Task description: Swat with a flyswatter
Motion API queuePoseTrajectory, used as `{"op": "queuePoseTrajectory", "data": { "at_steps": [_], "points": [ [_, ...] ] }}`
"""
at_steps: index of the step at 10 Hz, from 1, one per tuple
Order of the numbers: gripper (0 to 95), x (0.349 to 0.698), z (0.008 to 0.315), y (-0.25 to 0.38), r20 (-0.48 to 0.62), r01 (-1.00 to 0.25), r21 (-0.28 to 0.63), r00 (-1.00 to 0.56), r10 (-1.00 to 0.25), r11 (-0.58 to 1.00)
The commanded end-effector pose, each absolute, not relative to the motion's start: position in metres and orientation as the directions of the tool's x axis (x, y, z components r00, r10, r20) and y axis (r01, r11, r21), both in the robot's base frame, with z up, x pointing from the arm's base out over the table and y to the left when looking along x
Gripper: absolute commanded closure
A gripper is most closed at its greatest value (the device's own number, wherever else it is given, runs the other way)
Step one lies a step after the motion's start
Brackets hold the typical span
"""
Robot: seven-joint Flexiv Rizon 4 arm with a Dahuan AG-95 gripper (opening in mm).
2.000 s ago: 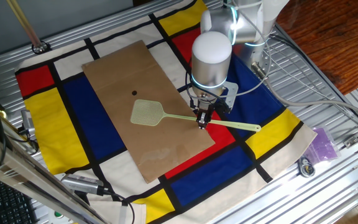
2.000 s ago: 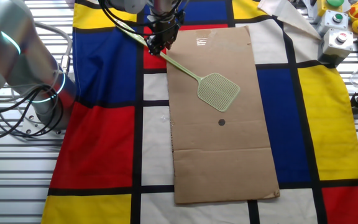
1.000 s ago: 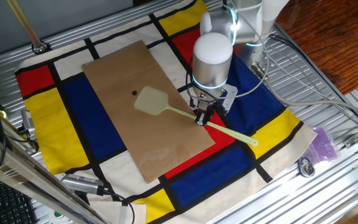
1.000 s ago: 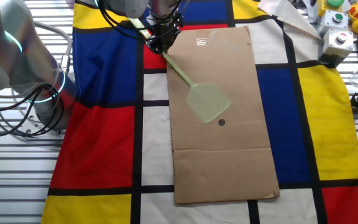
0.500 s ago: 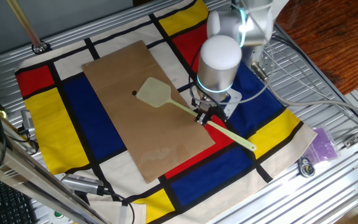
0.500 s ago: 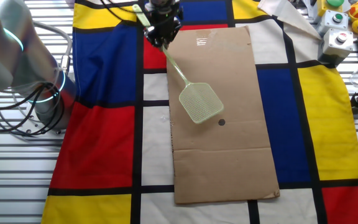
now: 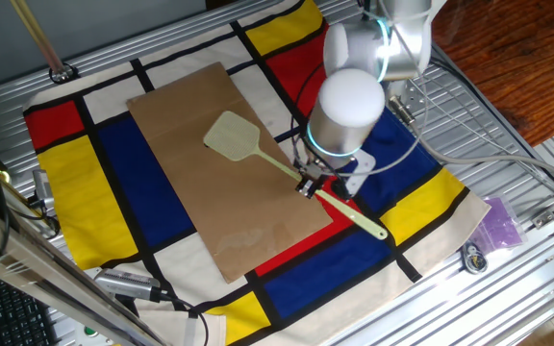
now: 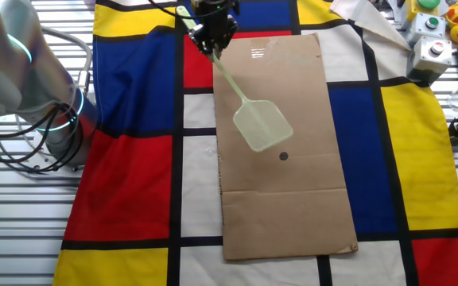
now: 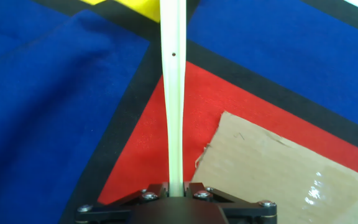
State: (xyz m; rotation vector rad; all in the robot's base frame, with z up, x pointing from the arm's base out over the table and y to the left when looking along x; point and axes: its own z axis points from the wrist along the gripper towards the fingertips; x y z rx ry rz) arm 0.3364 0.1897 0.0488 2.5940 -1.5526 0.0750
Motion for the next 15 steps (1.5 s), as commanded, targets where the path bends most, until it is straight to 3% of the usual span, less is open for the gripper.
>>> {"op": "queuePoseTrajectory", "data": {
  "at_steps": [1,6,10,15],
  "points": [
    [95.0,0.341,0.06,0.185,0.095,-0.878,0.088,0.477,-0.874,-0.47],
    [95.0,0.357,0.064,0.175,0.08,-0.874,0.083,0.486,-0.87,-0.48],
    [95.0,0.363,0.04,0.17,-0.046,-0.885,0.001,0.465,-0.884,-0.465],
    [95.0,0.365,0.026,0.168,-0.08,-0.884,-0.029,0.467,-0.88,-0.466]
  ]
}}
